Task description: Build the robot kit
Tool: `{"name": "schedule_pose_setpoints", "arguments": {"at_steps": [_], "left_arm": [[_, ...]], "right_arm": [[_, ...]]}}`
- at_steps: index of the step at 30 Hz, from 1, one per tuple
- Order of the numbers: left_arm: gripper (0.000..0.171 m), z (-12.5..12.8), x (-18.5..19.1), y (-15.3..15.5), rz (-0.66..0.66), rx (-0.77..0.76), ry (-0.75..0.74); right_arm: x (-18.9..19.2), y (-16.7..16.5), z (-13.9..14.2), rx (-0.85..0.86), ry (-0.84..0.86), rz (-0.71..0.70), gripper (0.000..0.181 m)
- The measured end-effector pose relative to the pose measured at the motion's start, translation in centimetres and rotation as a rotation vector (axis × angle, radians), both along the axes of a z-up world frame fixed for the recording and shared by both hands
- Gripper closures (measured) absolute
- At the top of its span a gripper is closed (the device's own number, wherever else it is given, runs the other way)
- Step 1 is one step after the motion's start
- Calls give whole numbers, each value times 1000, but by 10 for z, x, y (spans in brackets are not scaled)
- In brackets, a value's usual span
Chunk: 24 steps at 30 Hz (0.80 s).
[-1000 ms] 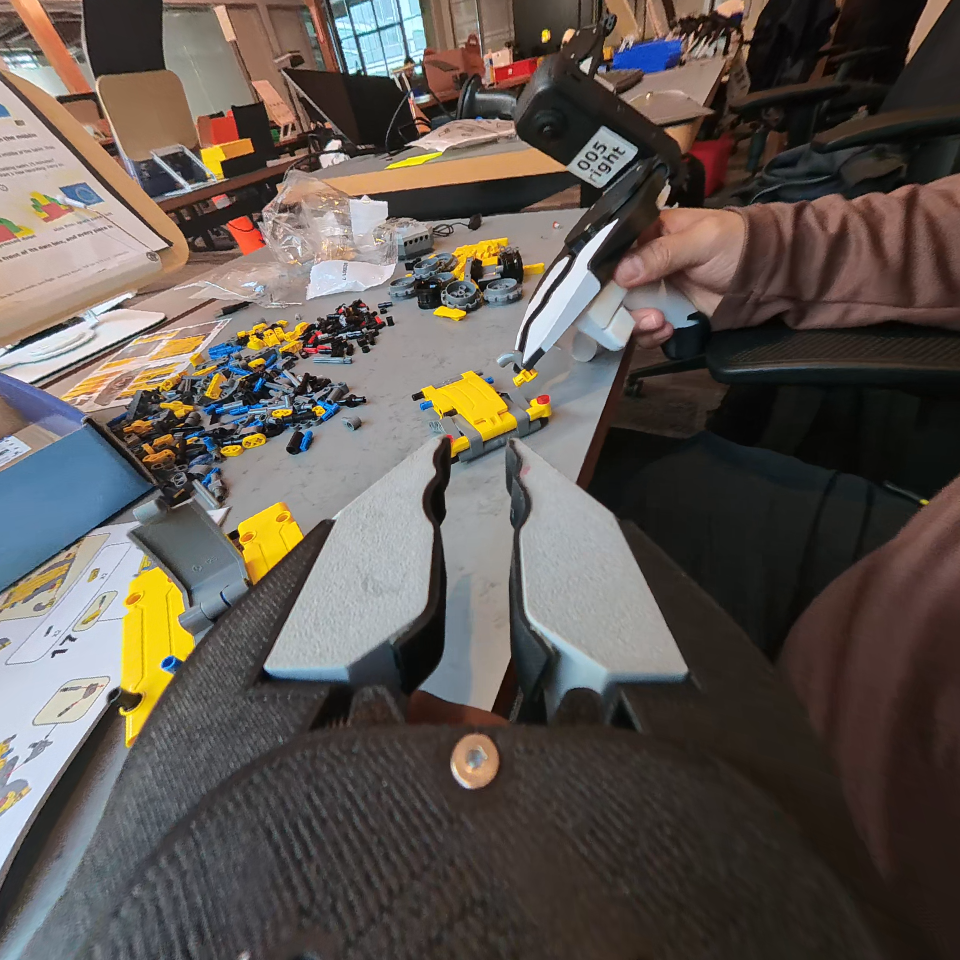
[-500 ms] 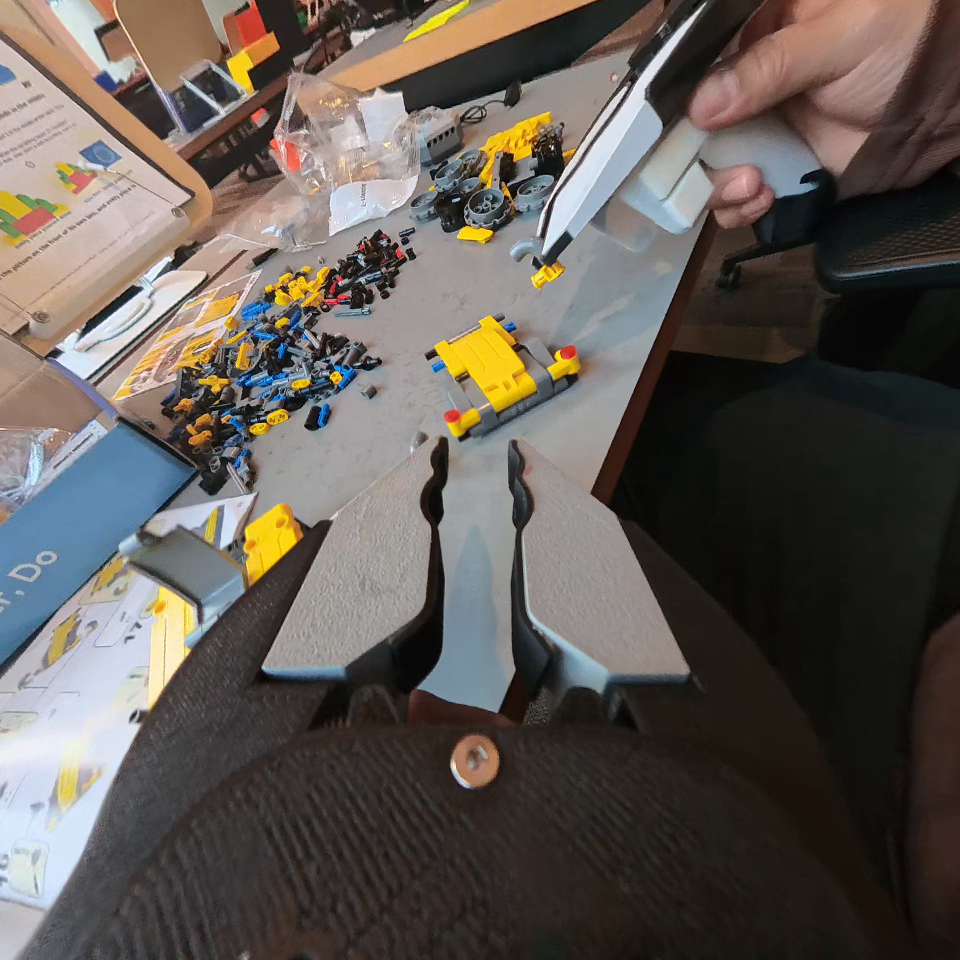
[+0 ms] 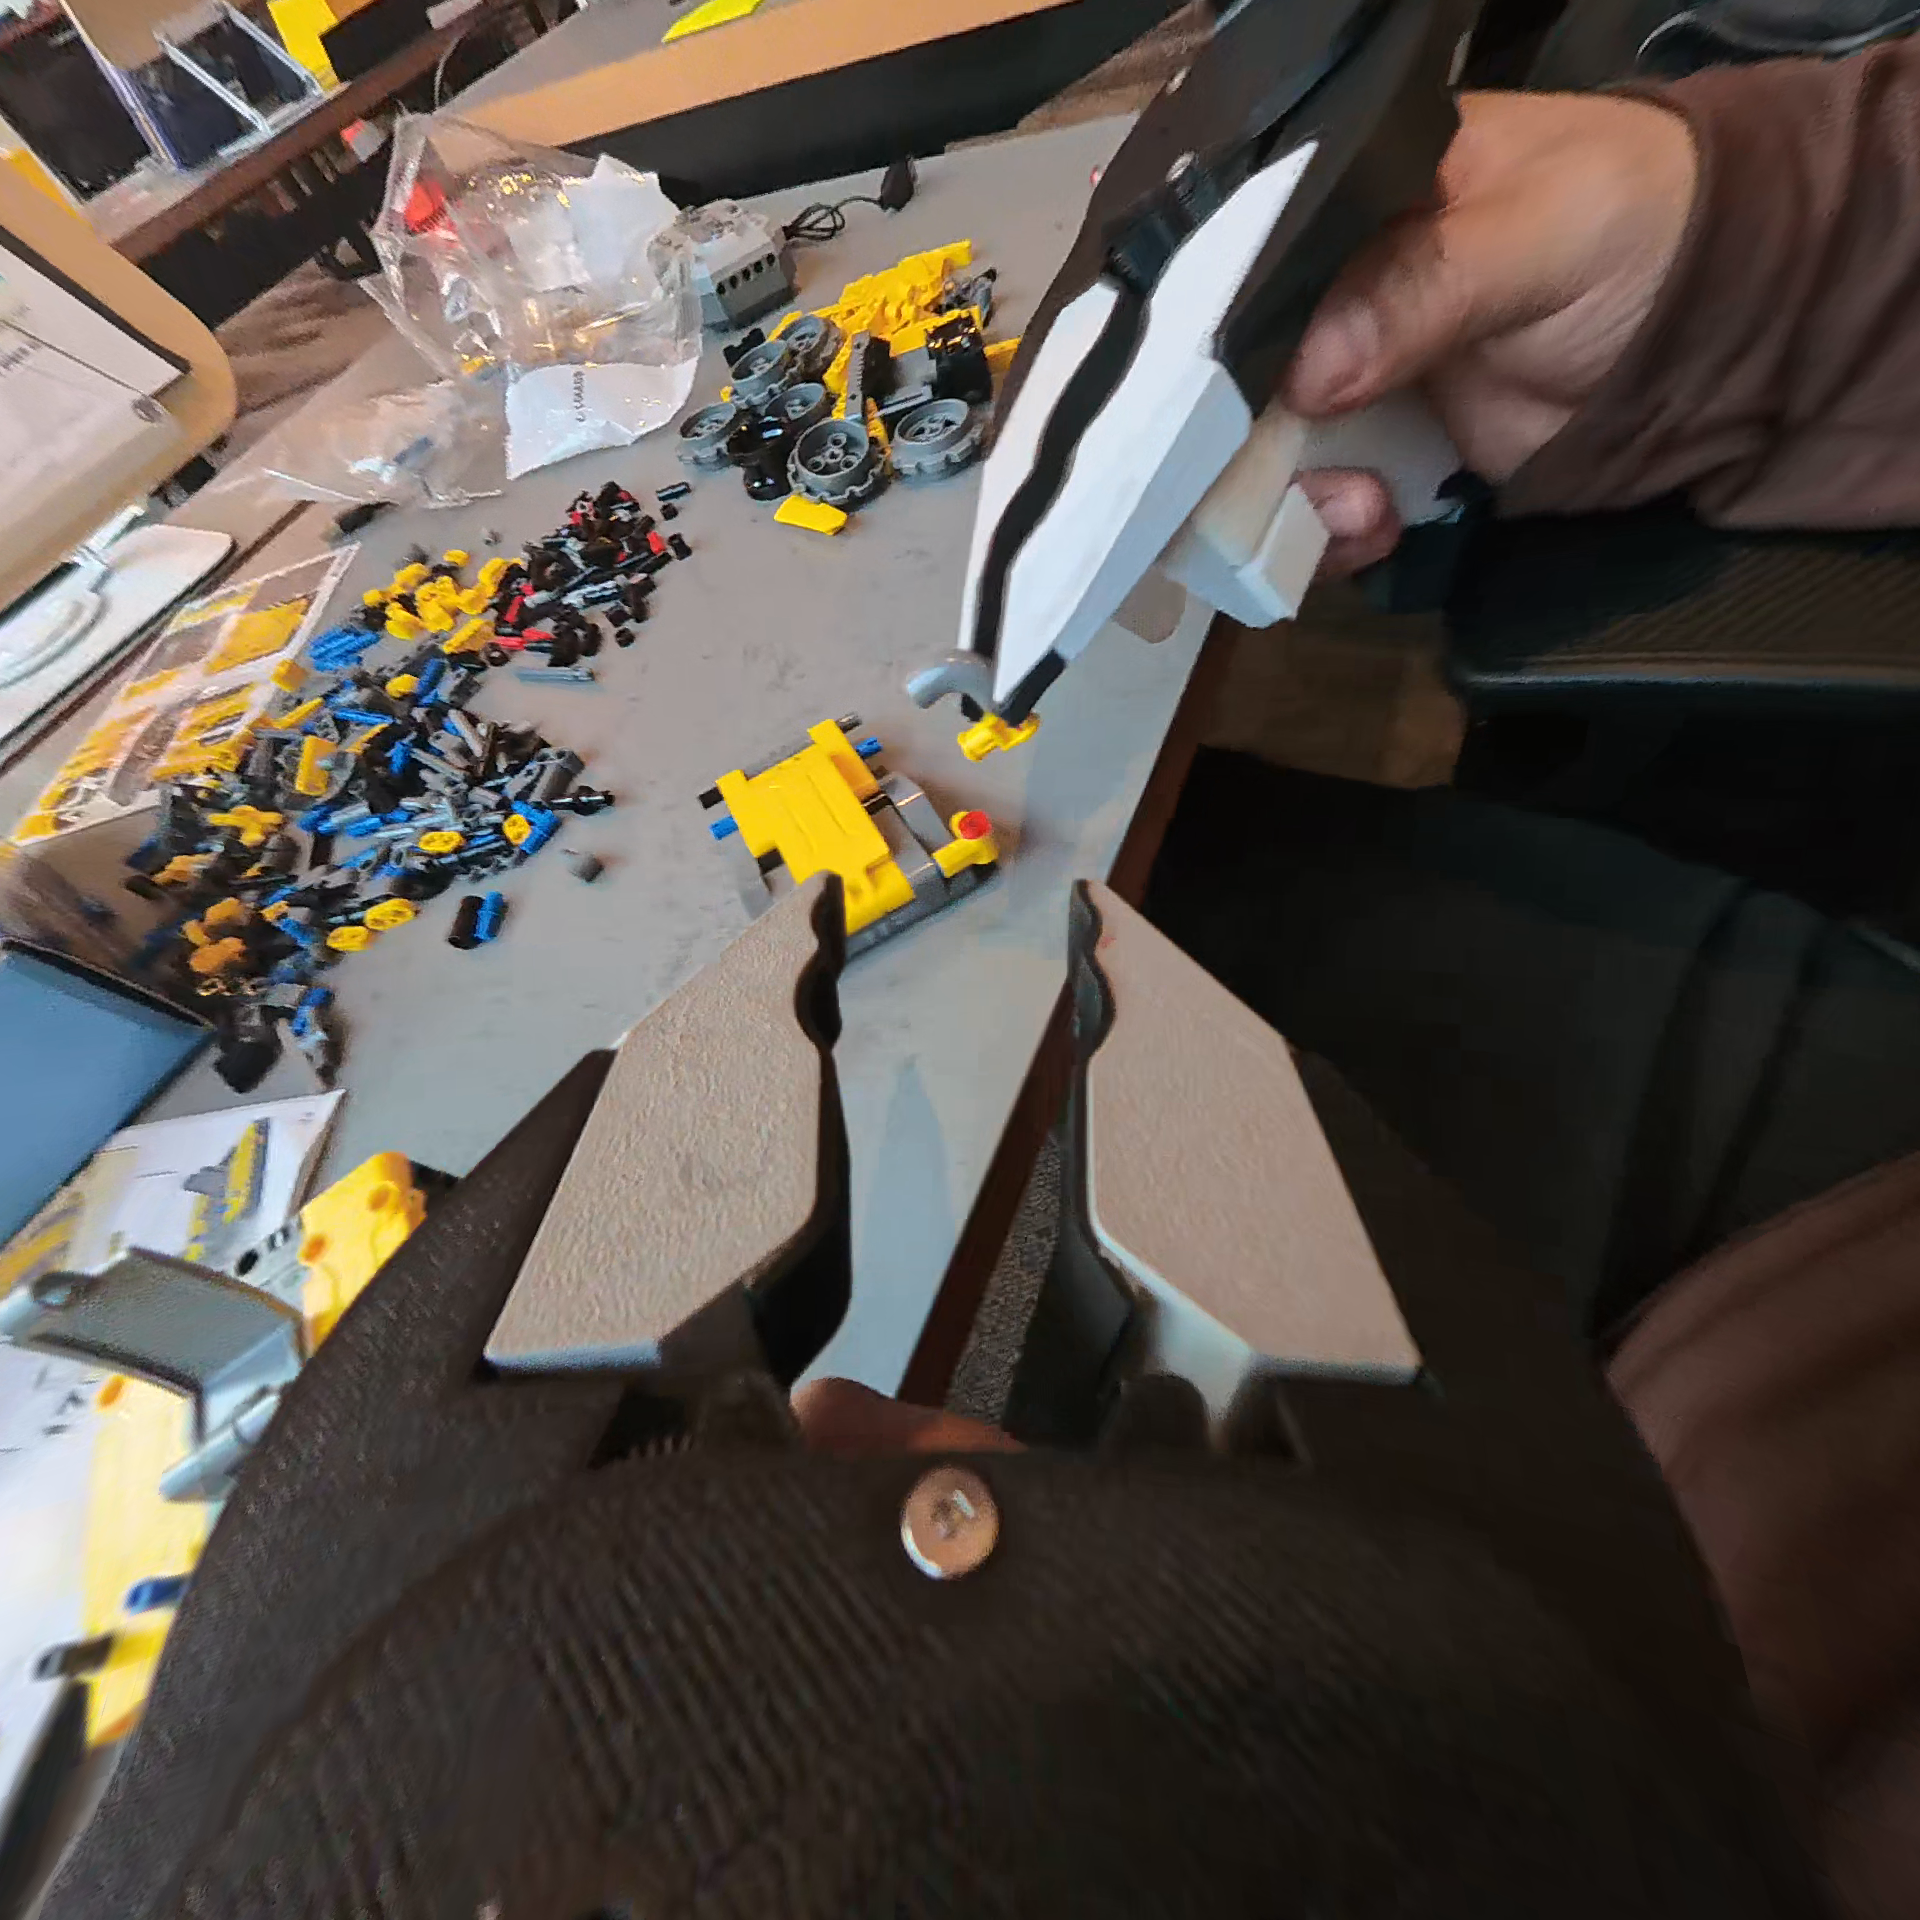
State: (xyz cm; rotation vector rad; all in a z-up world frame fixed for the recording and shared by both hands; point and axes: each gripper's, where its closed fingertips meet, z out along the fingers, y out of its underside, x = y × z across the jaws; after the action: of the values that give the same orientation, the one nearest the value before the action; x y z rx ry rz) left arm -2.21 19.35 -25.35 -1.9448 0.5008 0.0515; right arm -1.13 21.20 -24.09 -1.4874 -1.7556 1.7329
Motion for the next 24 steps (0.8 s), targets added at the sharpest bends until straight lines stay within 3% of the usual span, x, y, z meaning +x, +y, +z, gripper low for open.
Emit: {"name": "schedule_pose_setpoints", "arguments": {"at_steps": [3,7,11,24], "left_arm": [[138,2,6,-4,-1,24,-1],[145,11,0,-4,58,93,51],[151,20,5,-9,55,169,38],[161,2,-3,-25,56,213,44]], "right_arm": [[0,-16,19,-193,34,67,173],[-4,-26,24,-289,33,94,173],[-8,-36,18,-318,2,113,173],[-18,-55,0,-218,-47,141,173]]}}
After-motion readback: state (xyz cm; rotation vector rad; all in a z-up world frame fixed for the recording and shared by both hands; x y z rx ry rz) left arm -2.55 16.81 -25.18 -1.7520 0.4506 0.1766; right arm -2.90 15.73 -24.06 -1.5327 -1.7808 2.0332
